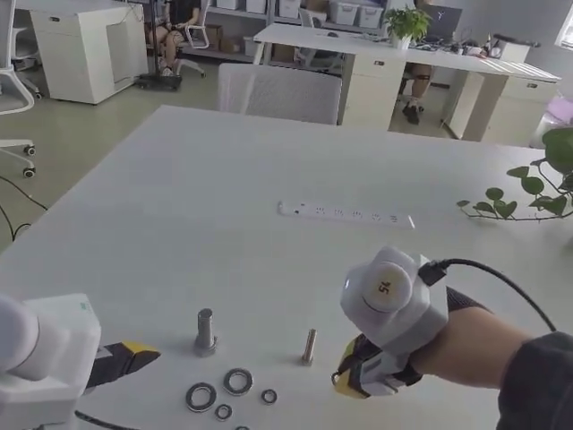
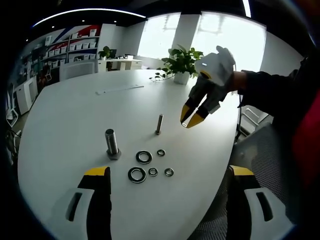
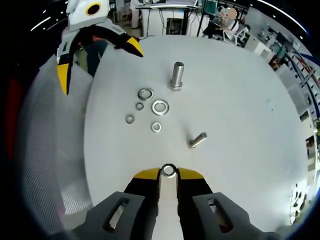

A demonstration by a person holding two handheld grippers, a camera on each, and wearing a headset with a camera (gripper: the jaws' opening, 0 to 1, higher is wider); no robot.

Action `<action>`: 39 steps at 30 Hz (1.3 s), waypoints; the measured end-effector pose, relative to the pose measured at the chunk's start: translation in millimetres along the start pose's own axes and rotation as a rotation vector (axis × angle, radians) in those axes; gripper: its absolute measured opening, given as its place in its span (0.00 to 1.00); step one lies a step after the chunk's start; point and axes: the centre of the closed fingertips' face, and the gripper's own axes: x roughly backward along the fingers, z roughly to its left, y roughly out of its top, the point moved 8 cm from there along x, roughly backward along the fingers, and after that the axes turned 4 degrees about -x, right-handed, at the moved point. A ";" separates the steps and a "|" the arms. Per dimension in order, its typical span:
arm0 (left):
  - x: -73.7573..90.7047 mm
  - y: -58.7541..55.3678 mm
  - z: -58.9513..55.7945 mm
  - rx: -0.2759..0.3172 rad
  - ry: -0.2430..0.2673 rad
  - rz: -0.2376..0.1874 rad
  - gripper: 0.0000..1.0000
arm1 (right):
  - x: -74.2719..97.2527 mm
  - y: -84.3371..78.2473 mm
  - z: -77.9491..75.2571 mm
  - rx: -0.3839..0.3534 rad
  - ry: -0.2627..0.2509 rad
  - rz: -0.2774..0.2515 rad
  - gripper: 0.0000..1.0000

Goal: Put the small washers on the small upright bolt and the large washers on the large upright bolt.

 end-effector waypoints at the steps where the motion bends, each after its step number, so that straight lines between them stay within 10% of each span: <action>1: 0.0 0.1 0.0 0.000 0.000 -0.001 0.97 | 1.8 0.8 -1.1 0.001 -0.002 0.000 0.13; 39: 2.5 -2.0 2.8 0.006 0.003 -0.005 0.96 | 11.2 56.4 -35.9 0.144 -0.046 0.029 0.13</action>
